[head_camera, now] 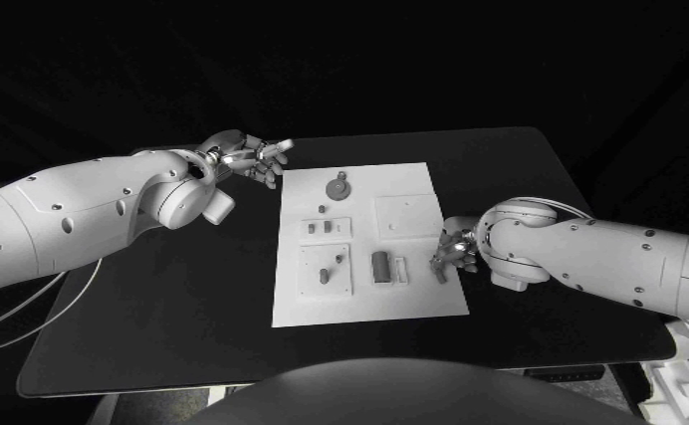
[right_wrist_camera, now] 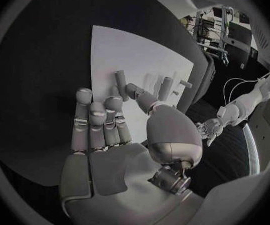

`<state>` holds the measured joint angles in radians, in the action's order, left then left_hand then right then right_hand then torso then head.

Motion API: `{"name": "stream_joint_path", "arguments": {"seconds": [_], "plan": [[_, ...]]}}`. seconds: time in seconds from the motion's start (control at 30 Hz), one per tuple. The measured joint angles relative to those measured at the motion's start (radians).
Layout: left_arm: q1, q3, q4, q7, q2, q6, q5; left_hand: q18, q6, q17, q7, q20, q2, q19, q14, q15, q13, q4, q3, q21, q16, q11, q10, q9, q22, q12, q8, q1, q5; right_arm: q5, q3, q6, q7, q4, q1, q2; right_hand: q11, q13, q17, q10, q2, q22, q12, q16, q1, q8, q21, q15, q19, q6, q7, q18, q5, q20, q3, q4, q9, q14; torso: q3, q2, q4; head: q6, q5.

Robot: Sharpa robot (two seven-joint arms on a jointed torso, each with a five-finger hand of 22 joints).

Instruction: Assemble the parts on the task board

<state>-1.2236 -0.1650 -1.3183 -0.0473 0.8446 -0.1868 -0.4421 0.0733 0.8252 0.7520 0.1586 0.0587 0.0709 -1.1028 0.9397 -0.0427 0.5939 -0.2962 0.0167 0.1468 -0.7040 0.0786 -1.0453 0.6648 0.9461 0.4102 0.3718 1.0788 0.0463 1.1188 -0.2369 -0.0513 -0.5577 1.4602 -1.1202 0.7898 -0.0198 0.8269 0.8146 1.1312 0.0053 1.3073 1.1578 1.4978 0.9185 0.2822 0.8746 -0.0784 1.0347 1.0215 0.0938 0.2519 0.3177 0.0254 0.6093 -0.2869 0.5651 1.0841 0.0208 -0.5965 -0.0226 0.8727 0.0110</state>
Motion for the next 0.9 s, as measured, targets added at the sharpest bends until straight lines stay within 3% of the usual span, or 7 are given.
{"name": "stream_joint_path", "arguments": {"seconds": [0.17, 0.53, 0.9], "plan": [[0.0, 0.0, 0.0, 0.0, 0.0, 0.001, 0.0, -0.003, 0.0, 0.0, 0.0, 0.0, 0.0, 0.0, 0.0, 0.0, 0.0, -0.003, -0.003, 0.0, 0.0, 0.0, 0.0, 0.0, 0.0, 0.0, 0.0, 0.0, 0.0, -0.041, -0.001, 0.007, 0.0, 0.019, -0.012, 0.003, 0.0, 0.0, 0.0, 0.0, 0.0, 0.0, 0.0, 0.0, 0.0, 0.004, 0.0, -0.004, 0.002, 0.0, 0.0, 0.0, 0.0, -0.002, 0.001, 0.001, 0.002, 0.004, -0.0006, 0.0, 0.0003, 0.0, 0.0], [0.0, 0.0, 0.0, 0.002, 0.0, 0.002, -0.001, -0.004, 0.0, 0.0, 0.0, 0.0, 0.0, 0.0, 0.0, 0.0, 0.0, -0.003, -0.003, 0.0, 0.0, 0.0, 0.0, 0.0, 0.0, 0.0, 0.0, 0.0, 0.0, -0.147, -0.001, 0.019, 0.002, 0.018, -0.015, -0.018, 0.0, 0.0, -0.001, 0.0, -0.001, 0.0, 0.0, 0.0, -0.009, 0.005, 0.0, -0.002, 0.004, 0.005, -0.001, -0.004, -0.012, -0.004, 0.001, 0.001, 0.003, 0.006, -0.0006, 0.0, 0.0005, 0.0, 0.001], [0.0, 0.0, -0.001, 0.002, -0.002, 0.003, -0.001, 0.005, 0.0, 0.0, 0.0, 0.0, 0.0, 0.0, 0.0, 0.0, 0.0, -0.003, -0.003, 0.0, 0.0, 0.0, 0.0, 0.0, 0.0, 0.0, 0.0, 0.0, 0.0, -0.219, -0.001, 0.053, 0.004, 0.007, -0.016, -0.04, 0.0, 0.0, -0.001, 0.0, -0.006, 0.0, 0.0, 0.0, -0.015, 0.005, 0.0, -0.002, 0.004, 0.005, -0.001, -0.004, -0.02, -0.004, 0.001, 0.001, 0.009, 0.006, -0.0007, 0.0, 0.0002, 0.0, -0.001]]}}
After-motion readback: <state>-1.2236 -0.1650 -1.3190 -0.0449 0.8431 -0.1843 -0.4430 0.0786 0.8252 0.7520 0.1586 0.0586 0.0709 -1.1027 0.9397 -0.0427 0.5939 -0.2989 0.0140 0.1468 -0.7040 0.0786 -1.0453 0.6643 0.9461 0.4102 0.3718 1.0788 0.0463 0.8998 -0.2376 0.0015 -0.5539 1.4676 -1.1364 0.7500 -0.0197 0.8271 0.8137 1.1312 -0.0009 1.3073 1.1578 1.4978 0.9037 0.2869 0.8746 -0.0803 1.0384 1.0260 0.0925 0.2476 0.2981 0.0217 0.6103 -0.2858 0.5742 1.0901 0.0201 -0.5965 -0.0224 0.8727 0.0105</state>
